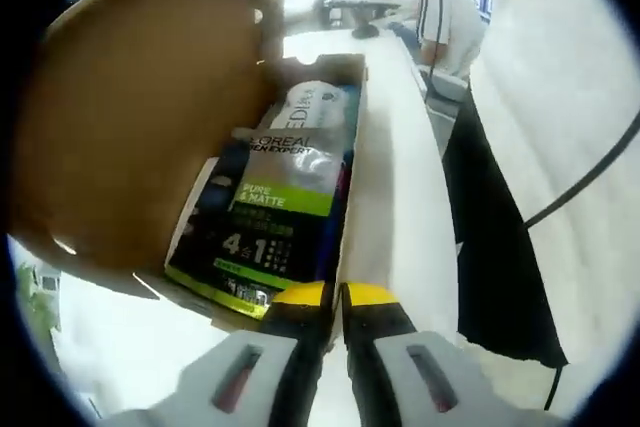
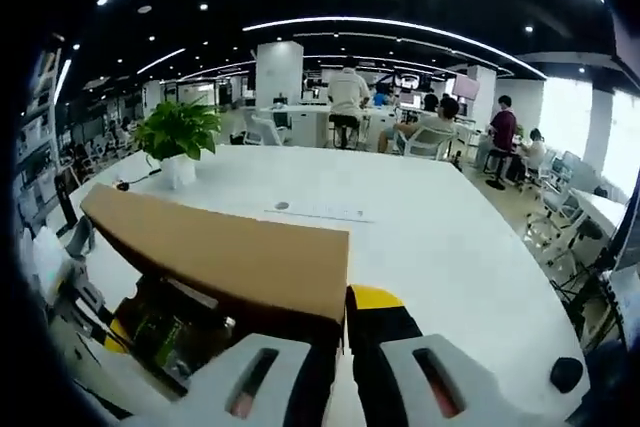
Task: Operate the shoe box by opening the lid, removing the specified soft item, and placing it in the target area until the item is outside and the box remains undamaged.
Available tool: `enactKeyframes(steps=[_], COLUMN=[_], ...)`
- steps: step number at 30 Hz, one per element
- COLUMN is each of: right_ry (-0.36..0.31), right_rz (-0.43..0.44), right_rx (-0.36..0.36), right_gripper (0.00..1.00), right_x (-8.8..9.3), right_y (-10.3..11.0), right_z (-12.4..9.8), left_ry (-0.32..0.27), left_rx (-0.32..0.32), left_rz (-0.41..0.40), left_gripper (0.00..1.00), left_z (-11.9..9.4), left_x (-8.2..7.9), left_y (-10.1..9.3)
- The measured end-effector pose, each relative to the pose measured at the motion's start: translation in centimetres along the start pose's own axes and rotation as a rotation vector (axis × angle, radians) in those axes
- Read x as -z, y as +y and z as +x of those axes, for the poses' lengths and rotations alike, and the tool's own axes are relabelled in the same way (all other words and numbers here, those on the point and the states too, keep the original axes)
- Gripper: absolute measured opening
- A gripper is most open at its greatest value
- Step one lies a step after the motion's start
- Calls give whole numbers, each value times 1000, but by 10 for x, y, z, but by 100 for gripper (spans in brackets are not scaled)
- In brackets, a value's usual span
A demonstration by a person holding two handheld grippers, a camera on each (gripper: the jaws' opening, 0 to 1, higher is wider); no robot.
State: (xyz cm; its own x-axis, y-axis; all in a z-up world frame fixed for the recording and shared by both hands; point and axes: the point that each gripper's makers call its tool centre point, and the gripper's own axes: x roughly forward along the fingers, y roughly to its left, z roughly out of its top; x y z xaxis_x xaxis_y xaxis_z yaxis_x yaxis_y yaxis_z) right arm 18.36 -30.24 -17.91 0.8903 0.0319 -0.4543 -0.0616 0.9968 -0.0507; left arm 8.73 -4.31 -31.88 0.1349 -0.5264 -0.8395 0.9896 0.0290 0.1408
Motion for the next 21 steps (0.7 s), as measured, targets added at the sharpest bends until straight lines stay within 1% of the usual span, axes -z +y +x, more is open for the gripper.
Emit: enactKeyframes(steps=[1,2,3,4,5,7,8,9,10,13,15,16,17,19,21], right_ry=[-5,-13,-24,-41,-41,-57,-76,-77,-77,-83,-80,-78,-69,-69,-57], right_rz=[-1,-10,-17,-8,-6,-2,-42,-60,-52,-50,-34,-25,9,-15,-81], right_rx=[0,0,7,6,6,17,25,27,28,27,20,16,8,10,21], right_gripper=[0,0,0,0,0,0,0,0,0,0,0,0,0,0,0], right_x=[0,0,-1,-3,-3,-4,-8,-9,-9,-13,-14,-14,-14,-14,-13], right_y=[-1,-1,-2,-3,-3,-4,-3,-2,-1,-4,-5,-5,-5,-4,-3], right_z=[-1,0,0,0,0,3,6,8,9,14,16,17,17,16,16], left_ry=[6,19,30,42,41,26,22,20,22,25,8,3,8,23,31], left_rx=[-10,3,6,38,39,51,54,56,61,65,57,57,62,65,62], left_rz=[20,66,68,16,-7,38,29,20,1,18,26,13,6,-9,-17], left_gripper=[5,4,3,2,2,1,1,1,1,1,1,1,1,2,2], left_z=[4,7,8,8,7,6,6,6,6,7,7,7,8,8,8], left_x=[1,2,2,2,2,2,2,1,1,2,2,2,2,1,2], left_y=[-1,-3,-4,-7,-7,-7,-6,-5,-4,-5,-6,-5,-5,-4,-4])
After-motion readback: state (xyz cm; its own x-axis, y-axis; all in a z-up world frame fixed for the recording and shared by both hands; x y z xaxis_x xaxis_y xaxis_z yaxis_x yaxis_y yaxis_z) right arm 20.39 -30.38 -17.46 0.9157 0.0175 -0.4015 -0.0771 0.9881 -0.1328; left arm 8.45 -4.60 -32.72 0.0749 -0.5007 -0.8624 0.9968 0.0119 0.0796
